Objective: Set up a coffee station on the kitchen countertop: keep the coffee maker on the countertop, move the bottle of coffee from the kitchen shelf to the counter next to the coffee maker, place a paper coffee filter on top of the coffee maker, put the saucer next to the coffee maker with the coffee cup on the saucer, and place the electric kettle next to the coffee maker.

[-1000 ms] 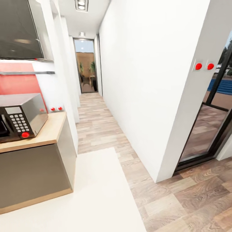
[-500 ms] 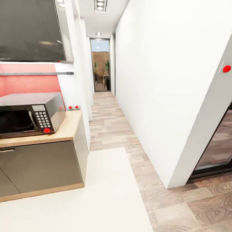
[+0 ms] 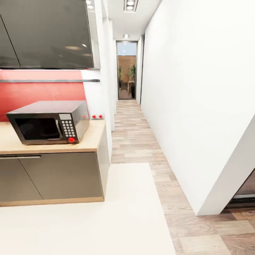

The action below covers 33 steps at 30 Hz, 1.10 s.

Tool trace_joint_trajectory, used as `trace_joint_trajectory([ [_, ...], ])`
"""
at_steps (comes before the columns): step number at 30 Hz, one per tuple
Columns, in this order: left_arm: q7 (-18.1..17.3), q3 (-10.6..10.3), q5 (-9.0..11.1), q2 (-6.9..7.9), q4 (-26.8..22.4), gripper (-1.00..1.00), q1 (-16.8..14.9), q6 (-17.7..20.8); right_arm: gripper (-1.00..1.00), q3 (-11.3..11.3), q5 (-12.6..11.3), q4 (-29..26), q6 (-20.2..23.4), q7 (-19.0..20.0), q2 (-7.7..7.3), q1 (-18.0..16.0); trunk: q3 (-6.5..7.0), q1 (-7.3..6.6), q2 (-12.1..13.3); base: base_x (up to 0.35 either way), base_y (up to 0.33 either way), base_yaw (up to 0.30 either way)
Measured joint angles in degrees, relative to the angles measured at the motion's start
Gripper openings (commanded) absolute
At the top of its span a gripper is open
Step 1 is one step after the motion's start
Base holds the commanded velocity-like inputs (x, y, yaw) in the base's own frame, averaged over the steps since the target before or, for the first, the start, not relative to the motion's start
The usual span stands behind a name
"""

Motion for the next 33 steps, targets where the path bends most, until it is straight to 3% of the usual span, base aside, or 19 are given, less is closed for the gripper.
trace_joint_trajectory([
  [33, 0.1, 0.4, 0.0, 0.17, 0.1, 1.0, 0.0, 0.2, 1.0, 0.0, 0.0, 0.0, -0.1, 0.0, 0.08, 0.0, 4.98, -7.26, 13.3, 0.0, 0.0, 0.274],
])
